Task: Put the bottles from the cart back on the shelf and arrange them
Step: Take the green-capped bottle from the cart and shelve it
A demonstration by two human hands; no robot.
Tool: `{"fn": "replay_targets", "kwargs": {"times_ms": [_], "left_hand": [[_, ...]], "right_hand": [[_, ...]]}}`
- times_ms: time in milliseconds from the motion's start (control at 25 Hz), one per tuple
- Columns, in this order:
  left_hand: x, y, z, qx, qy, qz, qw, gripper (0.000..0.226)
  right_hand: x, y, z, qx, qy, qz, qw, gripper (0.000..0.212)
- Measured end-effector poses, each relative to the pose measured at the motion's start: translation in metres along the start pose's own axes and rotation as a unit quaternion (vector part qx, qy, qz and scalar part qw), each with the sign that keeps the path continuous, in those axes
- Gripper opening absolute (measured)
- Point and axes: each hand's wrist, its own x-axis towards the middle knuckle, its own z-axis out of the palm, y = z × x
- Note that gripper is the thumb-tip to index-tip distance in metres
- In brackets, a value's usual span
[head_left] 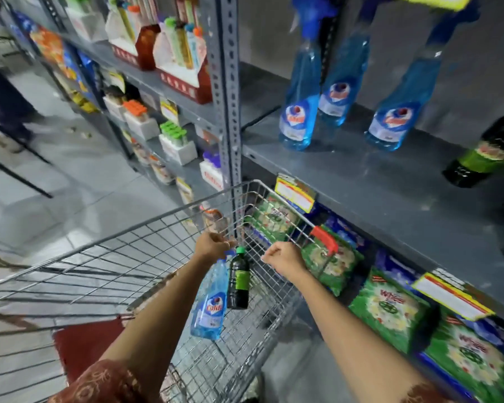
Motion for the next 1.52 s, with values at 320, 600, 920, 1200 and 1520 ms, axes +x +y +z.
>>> {"fn": "replay_targets", "kwargs": {"times_ms": [320, 600, 920, 1200, 1520], "left_hand": [[0.103, -0.092, 0.043, 0.049, -0.016, -0.092, 0.994, 0.018], [0.170, -0.117, 0.093, 0.112, -0.075, -0.095, 0.986, 0.035], [0.187, -0.119, 0.116, 0.139, -0.056, -0.087, 0.985, 0.047], [0.151, -0.095, 0.087, -0.323, -0.134, -0.118, 0.929, 0.018], [0.076, 0.021, 0.038, -0.487, -0.326, 0.014, 0.810, 0.042]], "right_hand": [[0.095, 0.050, 0.098, -0.130, -0.134, 0.148, 0.971, 0.008], [0.128, 0.108, 0.132, -0.077, -0.230, 0.247, 0.938, 0.050], [0.132, 0.111, 0.131, 0.028, -0.232, 0.298, 0.925, 0.060], [0.113, 0.078, 0.113, 0.142, -0.252, 0.292, 0.912, 0.065], [0.055, 0.021, 0.033, 0.309, -0.343, 0.190, 0.867, 0.093]]}}
